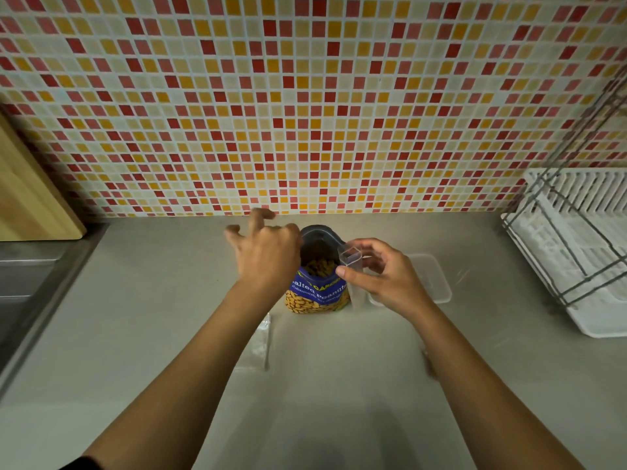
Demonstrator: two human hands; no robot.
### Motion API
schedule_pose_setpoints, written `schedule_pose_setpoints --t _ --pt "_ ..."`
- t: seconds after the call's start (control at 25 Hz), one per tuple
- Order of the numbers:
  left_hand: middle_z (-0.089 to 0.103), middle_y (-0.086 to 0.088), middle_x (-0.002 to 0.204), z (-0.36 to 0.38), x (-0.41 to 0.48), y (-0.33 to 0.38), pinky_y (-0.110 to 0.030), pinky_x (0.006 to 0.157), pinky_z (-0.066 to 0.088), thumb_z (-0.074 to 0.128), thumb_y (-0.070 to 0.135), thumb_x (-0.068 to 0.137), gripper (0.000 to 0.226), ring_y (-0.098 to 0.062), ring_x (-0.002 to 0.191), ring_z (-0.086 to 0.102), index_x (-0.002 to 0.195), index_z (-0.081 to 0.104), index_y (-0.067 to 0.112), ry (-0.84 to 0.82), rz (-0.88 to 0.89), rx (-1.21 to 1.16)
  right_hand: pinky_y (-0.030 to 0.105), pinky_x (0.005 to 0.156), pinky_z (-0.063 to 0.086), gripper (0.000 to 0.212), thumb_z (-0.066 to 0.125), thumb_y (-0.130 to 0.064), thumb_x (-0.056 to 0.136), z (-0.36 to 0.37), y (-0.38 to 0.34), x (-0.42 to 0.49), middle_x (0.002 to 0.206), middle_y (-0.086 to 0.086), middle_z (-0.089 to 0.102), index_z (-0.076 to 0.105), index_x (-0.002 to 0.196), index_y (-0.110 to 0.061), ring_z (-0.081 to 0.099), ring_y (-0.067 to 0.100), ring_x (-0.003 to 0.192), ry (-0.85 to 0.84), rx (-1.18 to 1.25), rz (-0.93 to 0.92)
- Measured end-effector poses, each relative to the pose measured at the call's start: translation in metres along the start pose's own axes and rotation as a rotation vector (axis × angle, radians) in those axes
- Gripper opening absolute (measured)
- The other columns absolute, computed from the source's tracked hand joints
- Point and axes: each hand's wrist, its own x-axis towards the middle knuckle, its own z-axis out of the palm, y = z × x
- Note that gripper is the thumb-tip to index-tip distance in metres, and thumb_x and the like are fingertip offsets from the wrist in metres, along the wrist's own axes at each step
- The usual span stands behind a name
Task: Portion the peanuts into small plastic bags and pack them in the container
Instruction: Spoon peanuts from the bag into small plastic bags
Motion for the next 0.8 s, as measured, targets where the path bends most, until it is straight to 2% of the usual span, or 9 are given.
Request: schedule_pose_setpoints --t 0.08,0.12,0.24,0.28,0.44,0.52,0.6,0.72,0.8 --pt "0.060 -0.004 0.113 0.008 0.001 0.007 -0.055 0.102 0.026 0.046 0.030 0.093 0.024 -0.020 0.129 0.037 0.105 0.065 0.020 -0.145 -0.046 -0.058 0.023 0.080 0.053 0.048 0.076 -0.035 0.072 0.002 -0.001 0.000 0.111 -0.006 0.065 0.058 0.115 -0.023 0.060 0.009 0.102 0.004 -0.003 0.000" --pt "0.061 -0.005 0.108 0.012 0.005 0.007 -0.056 0.102 0.029 0.047 0.028 0.092 0.022 -0.022 0.121 0.044 0.099 0.066 0.019 -0.178 -0.096 -0.131 0.022 0.079 0.053 0.049 0.076 -0.036 0.072 0.002 -0.001 0.000 0.111 -0.006 0.065 0.058 0.116 -0.023 0.060 0.009 0.102 0.006 -0.001 0.002" --pt "0.063 -0.006 0.083 0.021 0.018 0.000 -0.055 0.093 0.042 0.047 0.021 0.089 0.022 -0.024 0.087 0.058 0.073 0.062 0.018 -0.191 -0.236 -0.382 0.022 0.078 0.053 0.051 0.077 -0.037 0.071 0.003 0.000 -0.001 0.112 -0.006 0.065 0.057 0.116 -0.024 0.060 0.009 0.103 0.006 0.007 0.016" --pt "0.064 -0.006 0.081 0.022 0.019 -0.001 -0.054 0.091 0.045 0.048 0.020 0.088 0.021 -0.024 0.083 0.059 0.071 0.060 0.019 -0.198 -0.262 -0.448 0.023 0.078 0.053 0.050 0.077 -0.037 0.071 0.003 0.000 -0.002 0.112 -0.006 0.065 0.057 0.116 -0.024 0.059 0.009 0.103 0.004 0.008 0.018" --pt "0.068 -0.007 0.094 0.020 0.018 -0.002 -0.043 0.084 0.052 0.051 0.018 0.090 0.017 -0.022 0.091 0.060 0.088 0.068 0.015 -0.225 -0.358 -0.714 0.021 0.076 0.052 0.050 0.077 -0.037 0.071 0.002 -0.002 -0.003 0.111 -0.007 0.065 0.058 0.115 -0.024 0.059 0.008 0.102 0.006 0.016 0.013" --pt "0.065 -0.007 0.098 0.016 0.016 -0.005 -0.026 0.067 0.050 0.051 0.017 0.092 0.019 -0.018 0.091 0.057 0.097 0.068 0.009 -0.217 -0.390 -0.884 0.019 0.074 0.051 0.049 0.077 -0.038 0.070 0.002 -0.003 -0.005 0.109 -0.009 0.065 0.057 0.114 -0.026 0.059 0.006 0.101 0.000 0.019 0.010" --pt "0.063 -0.006 0.097 0.012 0.014 -0.008 -0.019 0.058 0.042 0.052 0.019 0.093 0.019 -0.016 0.089 0.055 0.098 0.066 0.007 -0.189 -0.426 -0.988 0.017 0.073 0.049 0.049 0.077 -0.037 0.071 0.001 -0.002 -0.006 0.108 -0.011 0.064 0.057 0.115 -0.026 0.059 0.007 0.102 -0.002 0.029 0.011" --pt "0.062 -0.005 0.096 0.009 0.013 -0.012 -0.021 0.058 0.039 0.051 0.022 0.094 0.023 -0.015 0.091 0.052 0.101 0.066 0.005 -0.149 -0.476 -1.077 0.010 0.070 0.045 0.051 0.076 -0.033 0.071 -0.001 -0.003 -0.007 0.110 -0.010 0.063 0.055 0.117 -0.024 0.057 0.005 0.103 0.055 0.068 0.008" --pt "0.061 -0.003 0.098 0.007 0.014 -0.014 -0.028 0.070 0.039 0.050 0.022 0.095 0.025 -0.015 0.096 0.050 0.104 0.065 0.004 -0.146 -0.504 -1.136 0.004 0.063 0.044 0.053 0.077 -0.031 0.072 -0.003 -0.005 -0.007 0.112 -0.009 0.060 0.054 0.119 -0.023 0.054 0.001 0.101 0.117 0.081 -0.004"
